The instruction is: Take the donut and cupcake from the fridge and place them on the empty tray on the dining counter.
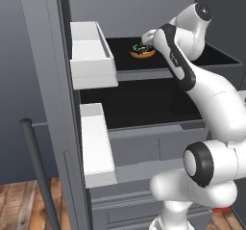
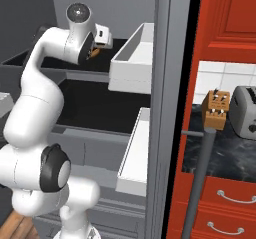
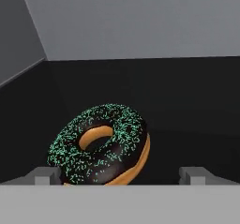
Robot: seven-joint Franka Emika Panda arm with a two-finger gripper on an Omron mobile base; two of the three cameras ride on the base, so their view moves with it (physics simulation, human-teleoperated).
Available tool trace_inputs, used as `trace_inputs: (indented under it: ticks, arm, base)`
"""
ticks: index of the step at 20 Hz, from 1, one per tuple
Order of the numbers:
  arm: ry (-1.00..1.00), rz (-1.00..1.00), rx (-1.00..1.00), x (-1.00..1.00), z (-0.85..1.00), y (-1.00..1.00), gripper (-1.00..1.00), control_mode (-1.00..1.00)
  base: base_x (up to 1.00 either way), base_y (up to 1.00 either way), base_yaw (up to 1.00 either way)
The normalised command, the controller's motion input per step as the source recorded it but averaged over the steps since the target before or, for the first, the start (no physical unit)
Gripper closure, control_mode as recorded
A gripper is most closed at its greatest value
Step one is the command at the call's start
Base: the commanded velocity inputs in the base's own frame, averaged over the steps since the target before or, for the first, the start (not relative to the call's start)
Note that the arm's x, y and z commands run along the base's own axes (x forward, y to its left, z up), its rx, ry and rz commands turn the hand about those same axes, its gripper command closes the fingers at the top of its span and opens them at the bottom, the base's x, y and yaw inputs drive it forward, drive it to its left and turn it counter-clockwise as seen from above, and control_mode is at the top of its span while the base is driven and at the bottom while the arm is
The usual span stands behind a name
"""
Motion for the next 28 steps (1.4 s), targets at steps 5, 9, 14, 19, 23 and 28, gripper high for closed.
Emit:
trace_inputs:
  ticks: [5,9,14,19,23,28]
  arm:
    - [0.05,0.0,0.0,0.25,-0.13,0.0,-1.0,-1.0]
    - [0.07,0.0,0.0,0.33,-0.17,0.0,-1.0,-1.0]
    - [0.02,0.0,0.0,0.39,-0.05,0.0,-1.0,-1.0]
    - [0.0,0.0,0.0,0.36,0.0,0.0,-1.0,-1.0]
    - [0.02,0.0,0.0,0.22,-0.15,0.0,-1.0,-1.0]
    - [0.09,0.0,0.02,-0.18,-0.41,0.0,-1.0,-1.0]
  base:
    - [0.0,0.0,0.0]
    - [0.0,0.0,0.0]
    - [0.0,0.0,0.0]
    - [0.0,0.0,0.0]
    - [0.0,0.0,0.0]
    - [0.0,0.0,0.0]
